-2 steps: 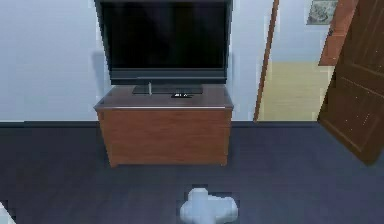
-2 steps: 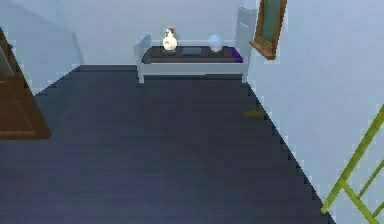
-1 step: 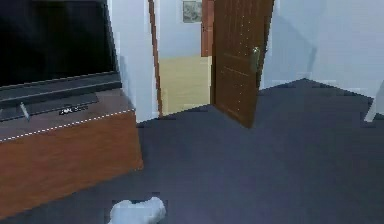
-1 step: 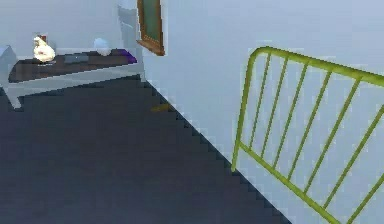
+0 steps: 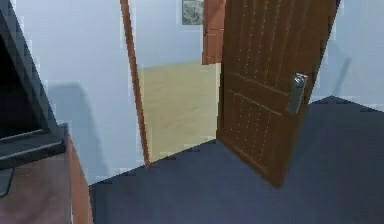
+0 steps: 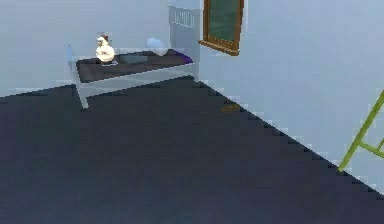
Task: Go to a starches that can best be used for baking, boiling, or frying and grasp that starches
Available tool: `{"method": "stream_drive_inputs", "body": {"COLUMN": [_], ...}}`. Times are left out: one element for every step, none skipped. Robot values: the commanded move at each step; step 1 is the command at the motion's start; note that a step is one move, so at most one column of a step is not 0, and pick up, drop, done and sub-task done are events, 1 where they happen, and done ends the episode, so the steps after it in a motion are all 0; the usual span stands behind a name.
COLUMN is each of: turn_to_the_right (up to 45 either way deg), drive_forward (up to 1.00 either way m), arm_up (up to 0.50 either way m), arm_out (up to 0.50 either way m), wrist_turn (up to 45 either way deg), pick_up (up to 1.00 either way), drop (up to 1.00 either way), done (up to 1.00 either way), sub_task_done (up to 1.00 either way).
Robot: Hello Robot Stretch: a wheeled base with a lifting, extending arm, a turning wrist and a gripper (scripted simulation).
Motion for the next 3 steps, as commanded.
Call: {"method": "stream_drive_inputs", "body": {"turn_to_the_right": [9.0,0.0,-9.0], "drive_forward": [0.00,0.15,0.00], "arm_up": [0.00,0.00,0.00], "arm_out": [0.00,0.00,0.00], "wrist_turn": [0.0,0.0,0.0], "pick_up": [0.00,0.00,0.00], "drop": [0.00,0.00,0.00], "done": [0.00,0.00,0.00], "sub_task_done": [0.00,0.00,0.00]}}
